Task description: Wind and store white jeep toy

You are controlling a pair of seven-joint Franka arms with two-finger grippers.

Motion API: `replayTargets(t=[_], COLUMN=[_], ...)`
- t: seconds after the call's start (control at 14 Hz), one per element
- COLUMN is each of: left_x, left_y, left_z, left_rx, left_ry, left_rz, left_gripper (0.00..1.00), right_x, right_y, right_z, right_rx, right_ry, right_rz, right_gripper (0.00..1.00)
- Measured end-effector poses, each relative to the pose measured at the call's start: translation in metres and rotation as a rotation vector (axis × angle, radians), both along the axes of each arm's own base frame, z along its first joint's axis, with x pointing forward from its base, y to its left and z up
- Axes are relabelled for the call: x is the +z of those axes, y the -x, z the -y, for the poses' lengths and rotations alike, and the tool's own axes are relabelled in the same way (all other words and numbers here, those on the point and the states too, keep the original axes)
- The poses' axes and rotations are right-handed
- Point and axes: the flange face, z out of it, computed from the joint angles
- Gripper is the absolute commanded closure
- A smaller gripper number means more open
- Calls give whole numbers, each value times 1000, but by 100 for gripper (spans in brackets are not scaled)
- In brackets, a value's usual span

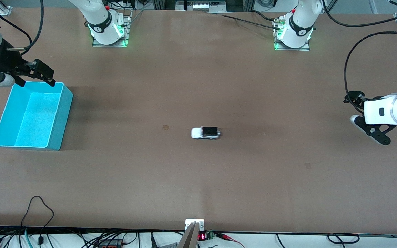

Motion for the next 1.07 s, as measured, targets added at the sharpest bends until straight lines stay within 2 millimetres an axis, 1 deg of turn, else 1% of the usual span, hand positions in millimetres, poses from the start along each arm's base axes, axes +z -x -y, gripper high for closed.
replayTargets(t=[0.21,0.36,0.5,0.57,0.71,0.86,0.93,1.07], left_x=[25,39,57,66,84,97,102,104], left_y=[3,6,9,14,32,46,50,48], left_z=[31,41,41,40,37,34,34,35], left_rx=[110,185,312,386,481,498,500,501], left_ry=[-48,-76,-108,-117,-130,-131,-127,-115], left_rz=[47,93,194,248,317,346,360,398], left_gripper=[0,0,0,0,0,0,0,0], right_x=[0,0,0,0,0,0,0,0], right_y=[0,0,0,0,0,0,0,0], right_z=[0,0,0,0,0,1,1,1], right_rx=[0,0,0,0,0,-1,-2,-2], right_ry=[0,0,0,0,0,0,0,0], right_rz=[0,0,0,0,0,0,0,-1], right_gripper=[0,0,0,0,0,0,0,0])
